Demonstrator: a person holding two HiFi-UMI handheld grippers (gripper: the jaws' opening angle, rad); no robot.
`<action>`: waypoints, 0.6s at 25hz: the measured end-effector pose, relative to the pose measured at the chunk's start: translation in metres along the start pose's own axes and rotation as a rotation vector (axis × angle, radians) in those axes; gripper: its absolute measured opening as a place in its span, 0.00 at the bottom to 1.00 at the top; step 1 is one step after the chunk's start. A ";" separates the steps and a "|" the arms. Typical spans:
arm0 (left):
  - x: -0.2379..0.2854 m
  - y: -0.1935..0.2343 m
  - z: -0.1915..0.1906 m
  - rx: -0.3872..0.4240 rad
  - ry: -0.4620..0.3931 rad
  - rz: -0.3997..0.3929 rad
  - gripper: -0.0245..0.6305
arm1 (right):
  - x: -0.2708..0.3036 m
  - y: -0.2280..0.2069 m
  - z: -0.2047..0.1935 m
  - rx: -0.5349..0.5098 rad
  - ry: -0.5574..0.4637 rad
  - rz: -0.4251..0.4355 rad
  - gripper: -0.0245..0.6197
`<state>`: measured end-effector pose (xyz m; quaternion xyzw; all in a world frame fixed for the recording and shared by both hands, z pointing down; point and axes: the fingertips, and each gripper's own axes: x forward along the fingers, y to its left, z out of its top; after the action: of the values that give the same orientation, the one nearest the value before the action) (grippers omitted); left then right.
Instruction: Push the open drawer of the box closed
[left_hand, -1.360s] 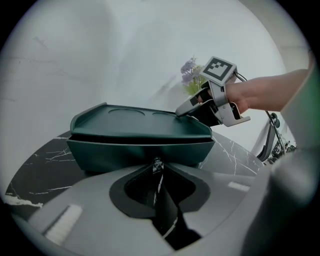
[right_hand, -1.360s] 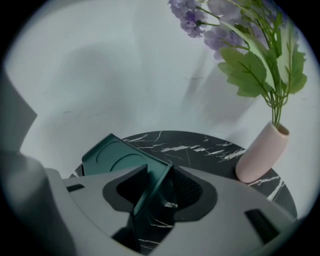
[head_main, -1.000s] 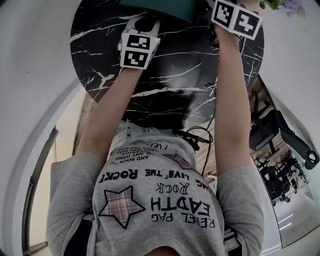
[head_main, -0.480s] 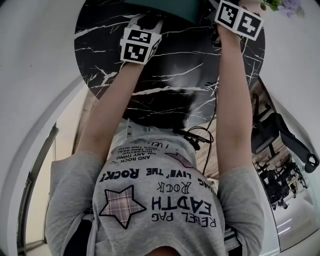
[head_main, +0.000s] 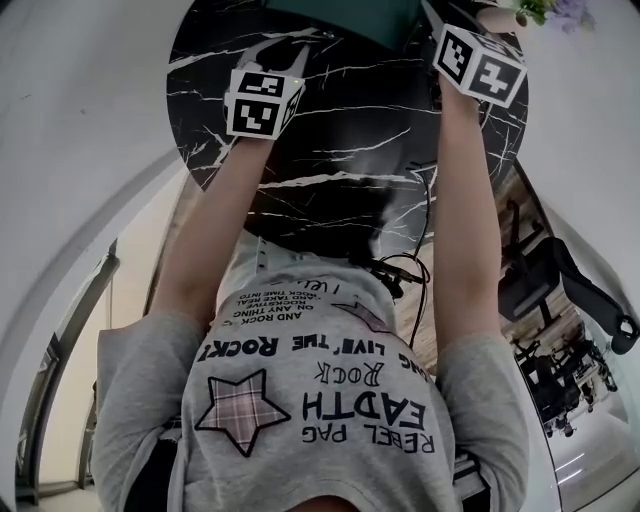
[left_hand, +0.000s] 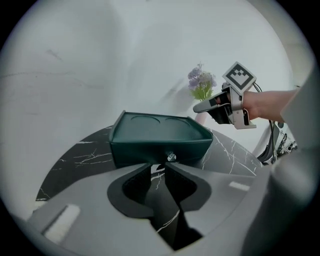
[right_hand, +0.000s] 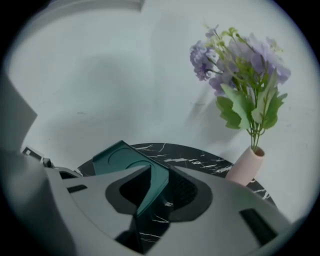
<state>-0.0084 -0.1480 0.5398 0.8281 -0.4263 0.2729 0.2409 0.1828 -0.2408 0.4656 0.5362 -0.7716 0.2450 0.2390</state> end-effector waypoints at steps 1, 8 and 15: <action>-0.005 0.002 0.003 0.005 -0.012 0.007 0.17 | -0.005 0.002 0.001 -0.008 -0.005 0.004 0.21; -0.047 0.000 0.029 0.042 -0.116 0.025 0.05 | -0.056 0.029 0.008 -0.020 -0.095 0.067 0.06; -0.103 -0.004 0.059 0.038 -0.247 0.053 0.05 | -0.123 0.050 0.021 -0.011 -0.198 0.100 0.06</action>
<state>-0.0409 -0.1238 0.4284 0.8482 -0.4694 0.1831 0.1634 0.1718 -0.1512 0.3657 0.5172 -0.8186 0.1982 0.1521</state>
